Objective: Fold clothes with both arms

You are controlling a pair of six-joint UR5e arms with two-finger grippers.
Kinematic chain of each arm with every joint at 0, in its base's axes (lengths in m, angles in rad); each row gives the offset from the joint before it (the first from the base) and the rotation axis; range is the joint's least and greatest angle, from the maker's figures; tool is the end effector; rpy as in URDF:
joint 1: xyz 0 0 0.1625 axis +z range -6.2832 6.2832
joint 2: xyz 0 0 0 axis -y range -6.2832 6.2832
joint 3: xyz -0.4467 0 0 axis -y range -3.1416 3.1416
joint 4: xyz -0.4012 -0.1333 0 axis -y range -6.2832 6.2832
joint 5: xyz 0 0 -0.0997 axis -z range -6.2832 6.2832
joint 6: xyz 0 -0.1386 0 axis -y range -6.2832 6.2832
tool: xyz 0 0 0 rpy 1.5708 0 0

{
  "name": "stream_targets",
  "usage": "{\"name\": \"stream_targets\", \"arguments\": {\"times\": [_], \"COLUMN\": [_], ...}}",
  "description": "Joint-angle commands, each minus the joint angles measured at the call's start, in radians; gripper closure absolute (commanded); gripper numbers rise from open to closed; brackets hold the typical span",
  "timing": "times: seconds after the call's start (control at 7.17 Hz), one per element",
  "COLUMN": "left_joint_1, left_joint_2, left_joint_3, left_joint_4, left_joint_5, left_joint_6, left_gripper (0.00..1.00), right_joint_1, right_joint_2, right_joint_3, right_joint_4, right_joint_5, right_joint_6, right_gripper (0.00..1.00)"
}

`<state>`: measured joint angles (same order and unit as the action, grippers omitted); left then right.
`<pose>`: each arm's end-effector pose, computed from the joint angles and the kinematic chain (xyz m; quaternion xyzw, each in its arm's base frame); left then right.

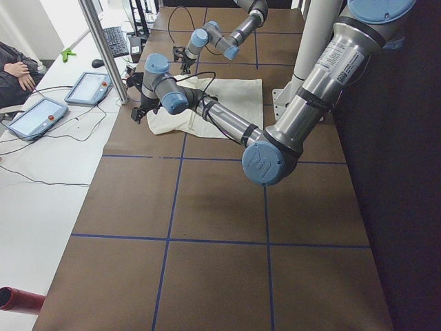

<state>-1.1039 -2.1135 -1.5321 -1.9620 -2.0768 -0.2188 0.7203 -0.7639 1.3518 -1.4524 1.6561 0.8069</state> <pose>0.2736 -0.6896 0.3493 0.3188 0.3534 0.2155 0.8527 -0.5376 -0.6334 0.2893 0.2040 -0.2817 -0.0352 0.9369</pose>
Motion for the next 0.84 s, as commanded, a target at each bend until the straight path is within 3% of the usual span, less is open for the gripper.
{"name": "stream_targets", "arguments": {"times": [0.0,0.14,0.42,0.56,0.7], "left_joint_1": [0.074,0.114,0.301,0.365,0.463], "left_joint_2": [0.091,0.149,0.286,0.341,0.410], "left_joint_3": [-0.125,-0.188,-0.357,-0.411,-0.466], "left_joint_4": [-0.008,-0.068,-0.106,-0.110,-0.154], "left_joint_5": [0.004,0.009,0.190,0.223,0.289], "left_joint_6": [-0.176,-0.303,-0.559,-0.665,-0.774], "left_gripper": [0.00,0.00,0.00,0.00,0.00], "right_joint_1": [0.016,-0.031,-0.175,-0.314,-0.431], "right_joint_2": [-0.068,-0.181,-0.377,-0.452,-0.533], "right_joint_3": [0.137,0.287,0.564,0.678,0.764], "right_joint_4": [0.021,0.021,0.023,0.021,0.023], "right_joint_5": [0.137,0.137,0.075,-0.076,-0.158], "right_joint_6": [0.210,0.272,0.571,0.715,0.841], "right_gripper": [0.00,0.00,0.00,0.00,0.00]}}
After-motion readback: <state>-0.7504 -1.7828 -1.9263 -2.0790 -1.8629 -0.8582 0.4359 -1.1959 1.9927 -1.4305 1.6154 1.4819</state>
